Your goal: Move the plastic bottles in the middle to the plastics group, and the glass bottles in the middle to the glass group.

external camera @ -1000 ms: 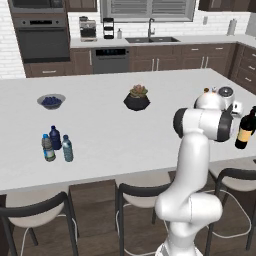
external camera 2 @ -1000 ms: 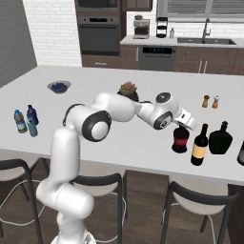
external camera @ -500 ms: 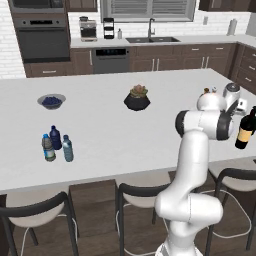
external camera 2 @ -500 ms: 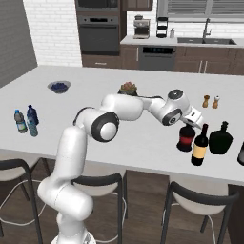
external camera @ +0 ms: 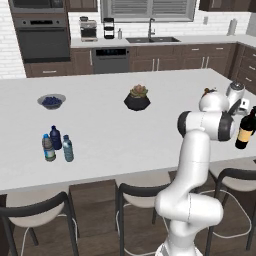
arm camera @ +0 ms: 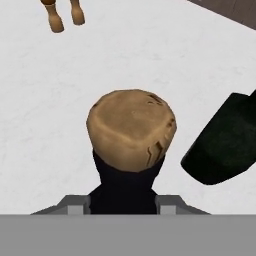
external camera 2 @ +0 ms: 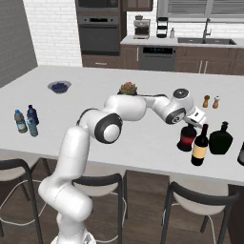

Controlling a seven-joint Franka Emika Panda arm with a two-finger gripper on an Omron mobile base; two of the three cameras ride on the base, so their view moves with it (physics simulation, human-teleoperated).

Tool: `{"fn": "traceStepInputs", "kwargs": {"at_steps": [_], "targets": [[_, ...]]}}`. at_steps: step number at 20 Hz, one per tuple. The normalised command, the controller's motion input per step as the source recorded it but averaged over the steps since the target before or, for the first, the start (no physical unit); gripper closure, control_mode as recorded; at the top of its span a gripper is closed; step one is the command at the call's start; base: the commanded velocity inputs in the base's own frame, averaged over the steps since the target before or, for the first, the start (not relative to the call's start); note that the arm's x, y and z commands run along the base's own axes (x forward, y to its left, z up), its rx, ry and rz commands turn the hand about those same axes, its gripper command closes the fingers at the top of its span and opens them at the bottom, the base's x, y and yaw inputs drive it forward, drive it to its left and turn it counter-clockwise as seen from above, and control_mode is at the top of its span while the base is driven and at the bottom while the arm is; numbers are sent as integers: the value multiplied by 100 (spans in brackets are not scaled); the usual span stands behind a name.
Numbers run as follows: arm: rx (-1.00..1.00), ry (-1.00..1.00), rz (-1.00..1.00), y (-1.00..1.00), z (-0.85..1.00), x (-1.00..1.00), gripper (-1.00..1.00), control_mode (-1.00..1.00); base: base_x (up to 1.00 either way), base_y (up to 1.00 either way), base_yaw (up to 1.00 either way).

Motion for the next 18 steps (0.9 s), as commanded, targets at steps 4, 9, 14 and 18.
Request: {"fn": "traceStepInputs", "kwargs": {"at_steps": [4, 9, 14, 18], "targets": [[0, 0, 0, 13, -68, -23, 100, -100, 0, 0, 0], [0, 0, 0, 21, -69, -17, 100, -100, 0, 0, 0], [0, 0, 1, 13, -59, -4, -100, -100, 0, 0, 0], [0, -12, 0, 0, -29, -7, -100, -100, 0, 0, 0]]}}
